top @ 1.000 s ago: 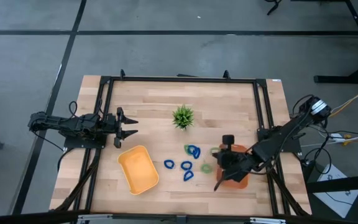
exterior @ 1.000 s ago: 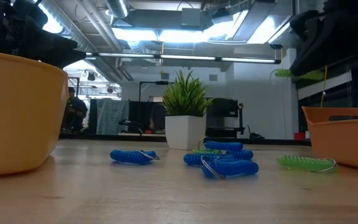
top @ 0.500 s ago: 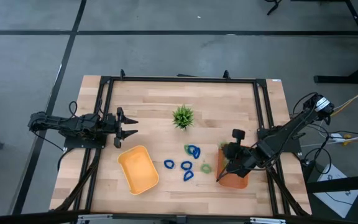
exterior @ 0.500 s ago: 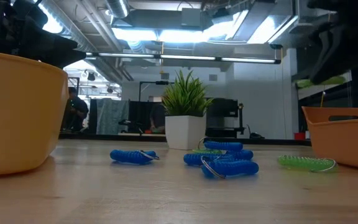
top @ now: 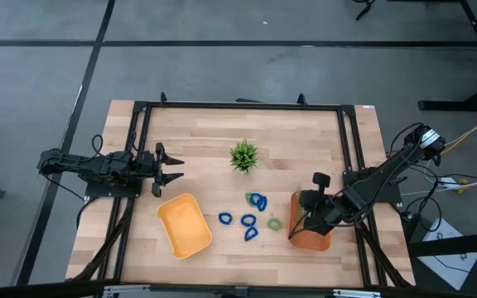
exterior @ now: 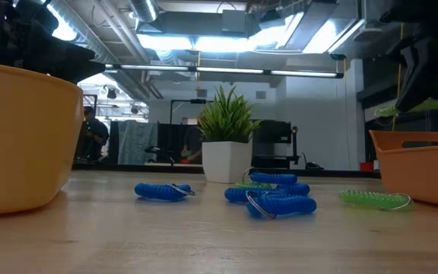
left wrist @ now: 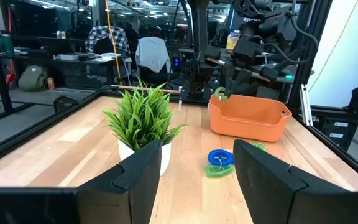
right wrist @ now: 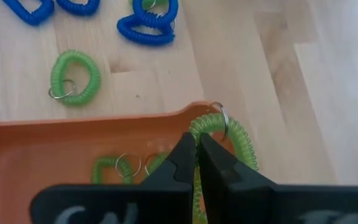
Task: Sort spring keychains
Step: Put the green spring keychain into the orange bin
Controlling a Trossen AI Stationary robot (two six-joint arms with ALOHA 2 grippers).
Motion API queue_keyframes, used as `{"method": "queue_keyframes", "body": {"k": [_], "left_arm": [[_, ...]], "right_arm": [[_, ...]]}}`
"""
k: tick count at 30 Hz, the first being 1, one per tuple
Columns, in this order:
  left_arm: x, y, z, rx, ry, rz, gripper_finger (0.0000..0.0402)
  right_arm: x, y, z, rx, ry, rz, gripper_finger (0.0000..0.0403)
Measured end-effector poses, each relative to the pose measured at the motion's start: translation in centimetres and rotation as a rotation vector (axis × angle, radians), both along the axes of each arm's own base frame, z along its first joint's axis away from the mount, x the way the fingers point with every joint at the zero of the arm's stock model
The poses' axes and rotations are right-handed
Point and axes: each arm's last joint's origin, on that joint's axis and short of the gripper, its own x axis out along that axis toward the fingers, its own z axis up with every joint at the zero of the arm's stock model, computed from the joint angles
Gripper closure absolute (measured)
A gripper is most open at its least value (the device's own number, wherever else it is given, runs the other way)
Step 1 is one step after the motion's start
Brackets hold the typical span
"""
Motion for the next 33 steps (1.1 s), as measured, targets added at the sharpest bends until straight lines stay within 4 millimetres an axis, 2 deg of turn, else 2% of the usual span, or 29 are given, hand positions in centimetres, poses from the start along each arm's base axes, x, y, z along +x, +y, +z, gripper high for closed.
{"method": "queue_keyframes", "body": {"k": [5,12,20,33], "left_arm": [[0.0,0.0,0.0,0.000,0.001,0.000,0.0205],[0.0,0.0,0.0,0.000,0.001,0.000,0.0205],[0.0,0.0,0.0,0.000,0.000,0.000,0.0205],[0.0,0.0,0.0,0.000,0.001,0.000,0.0205]], "right_arm": [[-0.1,0.0,-0.2,0.031,0.008,-0.038,0.0393],[-0.4,-0.1,-1.8,0.126,0.070,-0.026,0.0393],[-0.5,0.0,-2.0,0.164,0.080,-0.040,0.0393],[-0.8,0.1,-3.4,0.260,0.134,-0.004,0.0393]]}}
